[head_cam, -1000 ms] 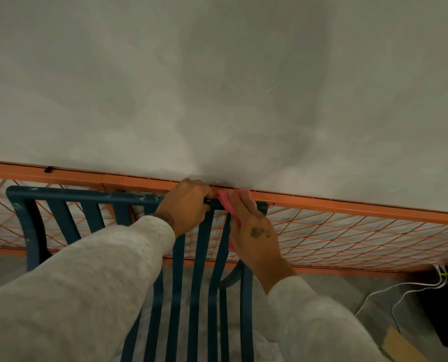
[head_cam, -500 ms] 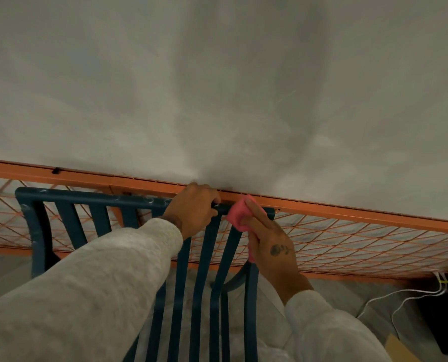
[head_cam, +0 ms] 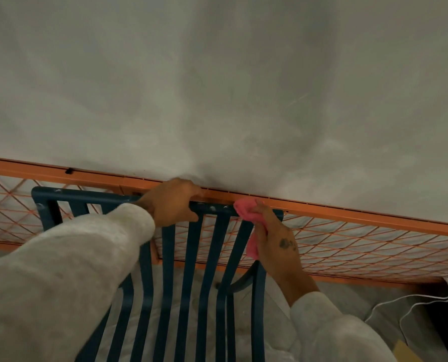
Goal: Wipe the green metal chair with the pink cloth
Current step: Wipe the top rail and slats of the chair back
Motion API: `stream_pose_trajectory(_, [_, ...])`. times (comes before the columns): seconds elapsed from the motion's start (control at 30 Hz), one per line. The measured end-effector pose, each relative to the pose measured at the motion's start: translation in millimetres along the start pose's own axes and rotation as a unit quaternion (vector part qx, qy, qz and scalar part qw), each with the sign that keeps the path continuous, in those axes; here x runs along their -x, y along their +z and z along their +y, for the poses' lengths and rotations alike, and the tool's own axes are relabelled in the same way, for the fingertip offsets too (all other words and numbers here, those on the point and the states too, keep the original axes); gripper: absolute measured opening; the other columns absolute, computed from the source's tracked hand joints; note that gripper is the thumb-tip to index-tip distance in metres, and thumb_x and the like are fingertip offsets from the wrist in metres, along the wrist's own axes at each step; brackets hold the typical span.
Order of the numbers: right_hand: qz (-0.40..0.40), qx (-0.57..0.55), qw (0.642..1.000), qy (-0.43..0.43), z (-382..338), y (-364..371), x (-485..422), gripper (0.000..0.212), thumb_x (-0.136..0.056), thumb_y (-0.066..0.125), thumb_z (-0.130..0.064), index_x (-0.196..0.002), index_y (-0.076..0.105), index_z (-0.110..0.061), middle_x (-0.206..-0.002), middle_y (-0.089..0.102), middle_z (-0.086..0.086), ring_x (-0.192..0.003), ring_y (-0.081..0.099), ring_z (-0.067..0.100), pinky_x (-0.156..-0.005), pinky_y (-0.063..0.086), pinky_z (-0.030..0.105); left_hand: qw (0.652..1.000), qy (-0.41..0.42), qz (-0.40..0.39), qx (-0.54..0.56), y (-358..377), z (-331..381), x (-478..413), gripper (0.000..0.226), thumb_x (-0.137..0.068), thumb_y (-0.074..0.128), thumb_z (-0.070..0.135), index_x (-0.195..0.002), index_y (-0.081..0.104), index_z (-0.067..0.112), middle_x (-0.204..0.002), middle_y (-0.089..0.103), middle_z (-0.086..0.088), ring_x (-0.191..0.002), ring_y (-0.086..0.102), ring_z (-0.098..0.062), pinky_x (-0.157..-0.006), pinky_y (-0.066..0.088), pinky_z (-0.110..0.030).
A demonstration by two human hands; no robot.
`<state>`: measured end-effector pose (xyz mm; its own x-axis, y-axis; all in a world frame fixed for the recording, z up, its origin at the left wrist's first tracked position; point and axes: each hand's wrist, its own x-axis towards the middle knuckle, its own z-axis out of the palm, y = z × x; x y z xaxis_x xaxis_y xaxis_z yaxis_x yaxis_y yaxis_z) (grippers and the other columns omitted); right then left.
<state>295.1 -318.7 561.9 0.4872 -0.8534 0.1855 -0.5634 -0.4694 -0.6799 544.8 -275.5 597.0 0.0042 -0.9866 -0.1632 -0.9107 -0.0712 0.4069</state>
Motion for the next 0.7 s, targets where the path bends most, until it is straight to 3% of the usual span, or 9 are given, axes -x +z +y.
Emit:
stream_pose_trajectory(0.1, [-0.02, -0.095, 0.992, 0.085, -16, -8, -17, 0.017, -0.104, 0.039, -0.026, -0.116, 0.048, -0.031, -0.092, 0.066, -0.015, -0.055, 0.065, 0.001, -0.043, 0.047, 0.012, 1.0, -0.013, -0.02, 0.002, -9, -16, 15, 0.009, -0.082, 0.072, 0.026, -0.09, 0.068, 0.027, -0.086, 0.066, 0.007, -0.077, 0.064, -0.014, -0.069, 0.053, -0.027])
stream_pose_trajectory(0.23, [-0.067, -0.117, 0.987, 0.083, -37, 2, -27, 0.011, -0.104, 0.04, -0.027, -0.113, 0.046, -0.027, -0.071, 0.065, -0.006, -0.041, 0.059, 0.007, -0.04, 0.048, 0.018, 0.999, -0.03, 0.013, 0.013, -8, -28, 25, 0.016, -0.086, 0.068, 0.014, -0.099, 0.072, 0.021, -0.096, 0.068, 0.006, -0.084, 0.063, -0.013, -0.074, 0.048, -0.024])
stream_pose_trajectory(0.3, [-0.103, -0.111, 0.986, 0.068, -47, 17, -24, 0.016, -0.103, 0.043, -0.026, -0.117, 0.049, -0.03, -0.075, 0.066, -0.012, -0.046, 0.06, 0.008, -0.044, 0.051, 0.016, 0.999, -0.035, 0.021, 0.011, -7, -29, 24, 0.018, -0.086, 0.068, 0.012, -0.101, 0.073, 0.02, -0.097, 0.071, 0.003, -0.083, 0.064, -0.013, -0.074, 0.05, -0.025])
stream_pose_trajectory(0.37, [-0.111, -0.059, 0.992, 0.019, -48, 28, -18, 0.028, -0.102, 0.047, -0.02, -0.125, 0.052, -0.034, -0.097, 0.061, -0.02, -0.062, 0.06, 0.0, -0.055, 0.048, 0.004, 0.999, -0.037, 0.021, 0.01, -7, -31, 23, 0.021, -0.085, 0.069, 0.012, -0.104, 0.074, 0.021, -0.098, 0.072, 0.002, -0.084, 0.065, -0.015, -0.074, 0.051, -0.027])
stream_pose_trajectory(0.43, [-0.085, 0.008, 0.996, -0.037, -39, 27, -13, 0.046, -0.096, 0.058, -0.01, -0.13, 0.048, -0.039, -0.118, 0.055, -0.017, -0.086, 0.06, -0.002, -0.068, 0.045, -0.002, 0.999, -0.038, 0.026, 0.015, -5, -33, 22, 0.023, -0.085, 0.07, 0.013, -0.106, 0.073, 0.021, -0.1, 0.072, 0.002, -0.085, 0.066, -0.015, -0.075, 0.053, -0.028])
stream_pose_trajectory(0.47, [-0.075, 0.05, 0.994, -0.065, -31, 25, -11, 0.055, -0.091, 0.064, -0.006, -0.134, 0.048, -0.036, -0.125, 0.055, -0.014, -0.092, 0.064, 0.004, -0.074, 0.05, 0.005, 0.999, -0.039, 0.03, 0.017, -4, -34, 22, 0.022, -0.085, 0.07, 0.013, -0.105, 0.073, 0.021, -0.1, 0.072, 0.002, -0.085, 0.066, -0.015, -0.075, 0.053, -0.028])
stream_pose_trajectory(0.53, [-0.041, 0.13, 0.986, -0.098, -12, 21, -7, 0.057, -0.085, 0.07, -0.003, -0.135, 0.052, -0.024, -0.127, 0.063, -0.001, -0.086, 0.071, 0.018, -0.071, 0.059, 0.022, 0.998, -0.042, 0.035, 0.021, -1, -36, 21, 0.021, -0.085, 0.069, 0.013, -0.104, 0.073, 0.021, -0.098, 0.072, 0.001, -0.083, 0.065, -0.014, -0.074, 0.052, -0.027])
stream_pose_trajectory(0.57, [-0.008, 0.137, 0.986, -0.096, -7, 19, -7, 0.053, -0.085, 0.07, -0.003, -0.134, 0.055, -0.018, -0.123, 0.066, 0.004, -0.085, 0.072, 0.02, -0.072, 0.057, 0.021, 0.998, -0.043, 0.038, 0.023, 1, -37, 21, 0.021, -0.085, 0.069, 0.012, -0.104, 0.073, 0.021, -0.098, 0.071, 0.001, -0.082, 0.065, -0.014, -0.073, 0.052, -0.026])
stream_pose_trajectory(0.7, [0.069, 0.086, 0.979, -0.169, -27, 25, -8, 0.036, -0.084, 0.069, 0.006, -0.112, 0.067, -0.016, -0.103, 0.072, 0.003, -0.094, 0.056, -0.006, -0.085, 0.049, 0.007, 0.997, -0.051, 0.052, 0.028, 3, -38, 21, 0.022, -0.084, 0.069, 0.011, -0.104, 0.073, 0.021, -0.097, 0.072, 0.0, -0.082, 0.067, -0.016, -0.076, 0.056, -0.029])
